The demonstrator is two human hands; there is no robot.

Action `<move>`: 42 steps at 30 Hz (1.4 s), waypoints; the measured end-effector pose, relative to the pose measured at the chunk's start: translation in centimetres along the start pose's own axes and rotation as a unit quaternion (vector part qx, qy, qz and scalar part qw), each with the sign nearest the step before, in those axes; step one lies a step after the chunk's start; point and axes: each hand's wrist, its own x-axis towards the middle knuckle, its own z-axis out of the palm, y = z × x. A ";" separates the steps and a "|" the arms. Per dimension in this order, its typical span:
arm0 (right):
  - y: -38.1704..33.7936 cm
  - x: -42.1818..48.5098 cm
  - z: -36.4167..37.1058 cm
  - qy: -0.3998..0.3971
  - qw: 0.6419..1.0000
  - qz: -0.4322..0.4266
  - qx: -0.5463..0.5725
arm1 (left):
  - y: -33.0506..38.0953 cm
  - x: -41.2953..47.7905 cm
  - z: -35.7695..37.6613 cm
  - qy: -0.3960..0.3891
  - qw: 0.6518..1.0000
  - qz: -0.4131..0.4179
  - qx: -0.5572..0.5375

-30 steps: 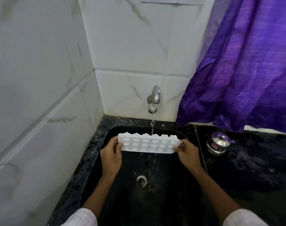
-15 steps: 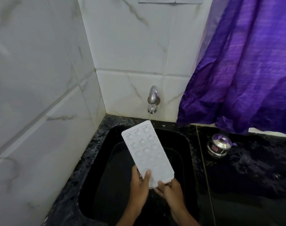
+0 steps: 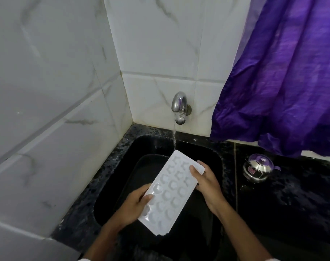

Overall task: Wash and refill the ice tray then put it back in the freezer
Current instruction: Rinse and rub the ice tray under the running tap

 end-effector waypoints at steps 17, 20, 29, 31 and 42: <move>1.9 2.3 4.1 0.176 0.970 0.060 0.158 | 2.0 2.5 -0.4 0.230 0.912 -0.104 -0.324; 1.4 2.7 4.4 0.145 0.980 0.064 0.122 | 1.8 3.7 -2.6 0.233 0.915 -0.098 -0.314; -1.3 5.9 5.3 0.082 0.924 -0.135 -0.349 | 0.8 7.9 -7.5 0.191 0.942 -0.083 -0.265; -2.0 6.7 5.5 0.051 0.898 -0.136 -0.416 | 0.9 8.8 -7.9 0.187 0.942 -0.087 -0.265; -4.3 10.7 5.4 0.034 0.823 -0.091 -0.560 | 1.5 11.2 -9.1 0.213 0.952 -0.063 -0.211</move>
